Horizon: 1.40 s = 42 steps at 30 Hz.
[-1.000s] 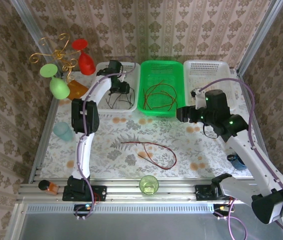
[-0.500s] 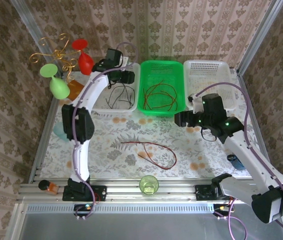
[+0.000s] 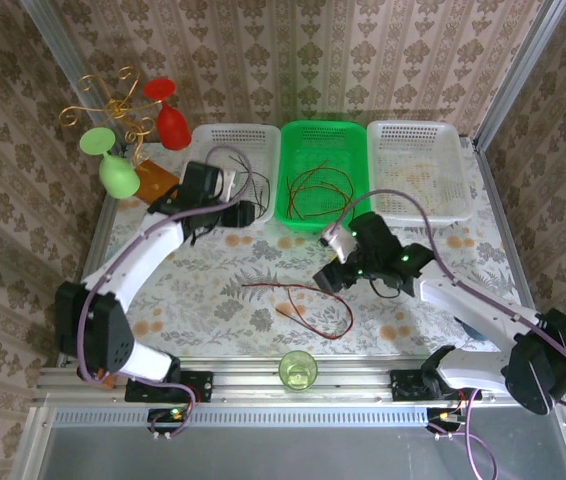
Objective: Untangle the cables
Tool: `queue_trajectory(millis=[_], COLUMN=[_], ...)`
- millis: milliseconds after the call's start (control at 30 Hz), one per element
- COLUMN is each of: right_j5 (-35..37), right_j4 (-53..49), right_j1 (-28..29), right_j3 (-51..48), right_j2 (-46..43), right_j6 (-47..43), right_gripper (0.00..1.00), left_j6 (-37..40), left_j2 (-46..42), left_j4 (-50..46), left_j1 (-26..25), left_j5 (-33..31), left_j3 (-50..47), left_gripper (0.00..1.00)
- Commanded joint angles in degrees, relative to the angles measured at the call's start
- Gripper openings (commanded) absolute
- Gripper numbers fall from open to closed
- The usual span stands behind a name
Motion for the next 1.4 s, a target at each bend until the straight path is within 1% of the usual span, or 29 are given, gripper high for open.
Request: queue_trajectory(millis=[0, 167, 333, 467, 533, 667, 767, 933, 1067, 1200, 1367], right_j5=[-1.41, -1.03, 0.57, 0.5, 0.91, 5.47, 5.58, 4.79, 4.74, 4.74, 4.08], right_j4=[3.33, 0.43, -1.5, -2.0, -2.59, -5.54, -6.72, -7.07, -7.44, -7.83, -7.94], right_j1=[2.85, 5.59, 8.32, 9.69, 10.37, 12.07, 12.09, 12.21, 12.25, 12.24, 12.15], right_j3=[0.35, 5.23, 11.05, 15.54, 17.98, 23.91, 27.46, 30.73, 32.76, 34.31, 35.04], right_j2=[2.98, 10.19, 17.58, 23.18, 26.24, 34.29, 38.45, 42.53, 45.64, 48.22, 50.26], right_j6=[-11.48, -18.91, -24.89, -28.02, -29.81, -34.04, -35.2, -36.43, -35.52, -35.24, -34.48], right_gripper=[0.7, 0.7, 0.69, 0.66, 0.64, 0.62, 0.59, 0.54, 0.49, 0.47, 0.39], left_j6=[-8.04, -12.04, -13.87, -16.56, -18.15, -20.78, -21.52, -21.44, -19.98, -19.62, -19.35], left_j2=[-8.39, -17.33, -22.56, -26.19, -27.75, -30.62, -32.02, -33.86, -34.24, -34.95, -35.71], left_j4=[3.3, 0.74, -1.6, -0.62, -0.31, 0.92, 0.77, 0.92, -1.58, -2.47, -3.18], left_j1=[0.62, 4.19, 7.22, 8.51, 8.8, 8.82, 9.3, 12.73, 14.62, 15.59, 16.21], left_j5=[2.89, 3.44, 3.69, 4.05, 3.21, 2.34, 2.0, 6.62, 7.55, 8.52, 8.6], left_j3=[-6.66, -12.62, -17.16, -22.0, -23.99, -26.79, -27.27, -26.55, -25.35, -25.42, -25.34], left_gripper=[0.61, 0.61, 0.61, 0.6, 0.6, 0.59, 0.59, 0.6, 0.6, 0.59, 0.59])
